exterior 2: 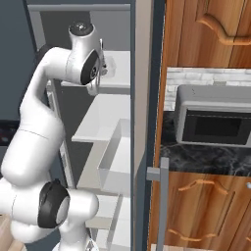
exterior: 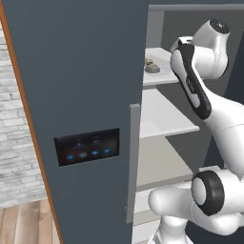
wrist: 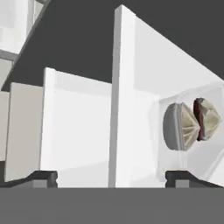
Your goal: Place two dumplings into each of the tupperware containers and then place the containers in the fridge.
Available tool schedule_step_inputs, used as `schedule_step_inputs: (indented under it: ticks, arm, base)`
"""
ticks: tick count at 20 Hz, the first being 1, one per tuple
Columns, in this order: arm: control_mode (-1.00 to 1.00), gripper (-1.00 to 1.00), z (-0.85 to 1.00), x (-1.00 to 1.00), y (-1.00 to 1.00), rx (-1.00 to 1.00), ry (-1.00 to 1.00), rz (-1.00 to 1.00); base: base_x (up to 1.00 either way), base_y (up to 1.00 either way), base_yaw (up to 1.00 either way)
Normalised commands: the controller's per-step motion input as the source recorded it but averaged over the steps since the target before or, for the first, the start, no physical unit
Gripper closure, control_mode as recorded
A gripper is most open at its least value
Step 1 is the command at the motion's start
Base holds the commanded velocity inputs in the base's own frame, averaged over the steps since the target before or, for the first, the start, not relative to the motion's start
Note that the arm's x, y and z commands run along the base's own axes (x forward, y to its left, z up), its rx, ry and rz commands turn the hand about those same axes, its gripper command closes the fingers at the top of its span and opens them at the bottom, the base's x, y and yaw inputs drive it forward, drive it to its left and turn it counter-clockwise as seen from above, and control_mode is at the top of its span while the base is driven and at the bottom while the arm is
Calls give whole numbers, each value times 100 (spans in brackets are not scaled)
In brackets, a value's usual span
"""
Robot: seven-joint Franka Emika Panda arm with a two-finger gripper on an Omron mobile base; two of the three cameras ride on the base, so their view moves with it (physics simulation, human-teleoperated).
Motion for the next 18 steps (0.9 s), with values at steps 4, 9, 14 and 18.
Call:
schedule_step_inputs:
  ticks: [4,9,14,18]
  arm:
    - [-100,-100,21,-100,-10,24,6,-48]
    - [-100,-100,12,-100,0,27,11,-69]
    - [-100,-100,0,-92,0,35,10,-63]
    - [-100,-100,-3,-79,12,42,4,-52]
  base:
    - [0,0,0]
    - [0,0,0]
    - [0,0,0]
    - [0,0,0]
